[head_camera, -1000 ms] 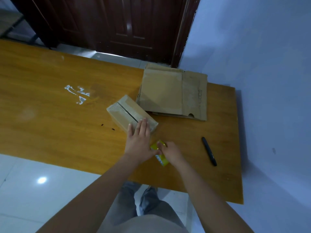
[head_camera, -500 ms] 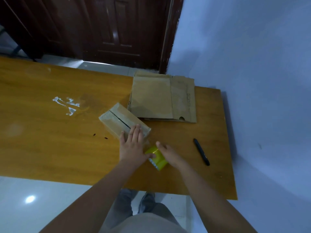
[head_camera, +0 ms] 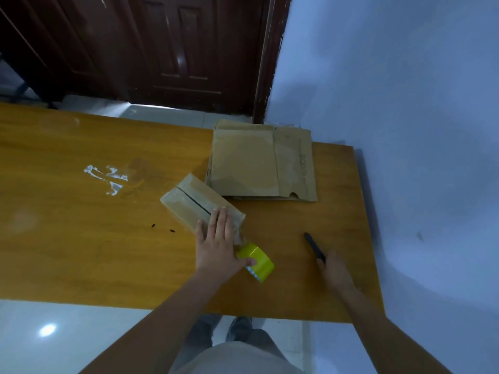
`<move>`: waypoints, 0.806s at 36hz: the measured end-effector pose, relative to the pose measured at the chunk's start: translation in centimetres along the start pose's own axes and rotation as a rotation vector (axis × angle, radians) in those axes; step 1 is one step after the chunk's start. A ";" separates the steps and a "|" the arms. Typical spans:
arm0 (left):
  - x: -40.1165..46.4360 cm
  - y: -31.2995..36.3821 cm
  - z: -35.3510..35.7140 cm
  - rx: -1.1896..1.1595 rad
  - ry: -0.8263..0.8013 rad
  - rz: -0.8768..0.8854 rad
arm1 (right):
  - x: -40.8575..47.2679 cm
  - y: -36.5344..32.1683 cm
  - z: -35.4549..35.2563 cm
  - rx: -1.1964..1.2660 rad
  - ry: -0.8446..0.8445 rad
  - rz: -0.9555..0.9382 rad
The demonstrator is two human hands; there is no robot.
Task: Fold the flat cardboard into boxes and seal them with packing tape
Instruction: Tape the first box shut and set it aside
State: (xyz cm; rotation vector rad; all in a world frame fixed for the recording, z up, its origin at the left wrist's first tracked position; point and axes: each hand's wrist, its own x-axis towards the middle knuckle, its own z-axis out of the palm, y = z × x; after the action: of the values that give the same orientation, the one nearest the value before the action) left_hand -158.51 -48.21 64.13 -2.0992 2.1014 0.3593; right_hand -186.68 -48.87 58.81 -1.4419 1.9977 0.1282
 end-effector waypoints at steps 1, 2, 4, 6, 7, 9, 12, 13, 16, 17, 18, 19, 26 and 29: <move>0.0 -0.1 0.1 -0.007 0.003 0.003 | -0.5 -0.7 -0.4 0.080 -0.027 -0.046; 0.0 -0.1 0.1 -0.018 0.015 0.006 | -1.0 -1.4 -0.9 0.141 -0.047 -0.100; 0.0 -0.1 0.2 -0.033 0.055 0.011 | -2.4 -3.2 -2.2 0.223 -0.077 -0.221; 0.0 0.0 0.1 -0.027 0.047 0.012 | -4.0 -5.0 -3.6 0.241 -0.128 -0.339; 0.1 0.0 0.0 -0.020 0.032 0.013 | -4.7 -5.9 -4.2 0.215 -0.147 -0.392; 0.1 0.1 -0.1 0.001 0.010 0.015 | -5.9 -7.3 -5.2 0.113 -0.165 -0.488; 0.1 0.1 -0.2 0.002 0.015 0.018 | -6.9 -8.9 -5.7 -0.049 -0.145 -0.561; 0.1 0.0 -0.3 0.005 0.012 0.020 | -7.1 -9.4 -5.6 -0.071 -0.133 -0.573; 0.1 0.0 -0.3 0.017 0.004 0.025 | -7.3 -10.6 -5.2 -0.146 -0.099 -0.603; 0.1 0.0 -0.3 0.014 0.003 0.026 | -7.2 -10.9 -5.0 -0.172 -0.086 -0.610; 0.1 0.0 -0.2 0.011 0.002 0.026 | -7.1 -11.1 -4.7 -0.190 -0.077 -0.612; 0.1 0.0 -0.2 0.007 0.002 0.026 | -6.9 -11.3 -4.5 -0.200 -0.077 -0.615; 0.2 -0.2 0.2 -0.015 0.016 0.033 | -5.9 -11.9 -2.9 -0.306 -0.035 -0.643; 0.2 -0.2 0.1 -0.008 0.015 0.035 | -5.6 -12.3 -2.5 -0.318 -0.013 -0.639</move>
State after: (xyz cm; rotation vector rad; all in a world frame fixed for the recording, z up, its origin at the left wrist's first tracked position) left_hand -158.36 -48.36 63.95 -2.0781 2.1509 0.3589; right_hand -176.07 -50.25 67.48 -2.2039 1.4573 0.1775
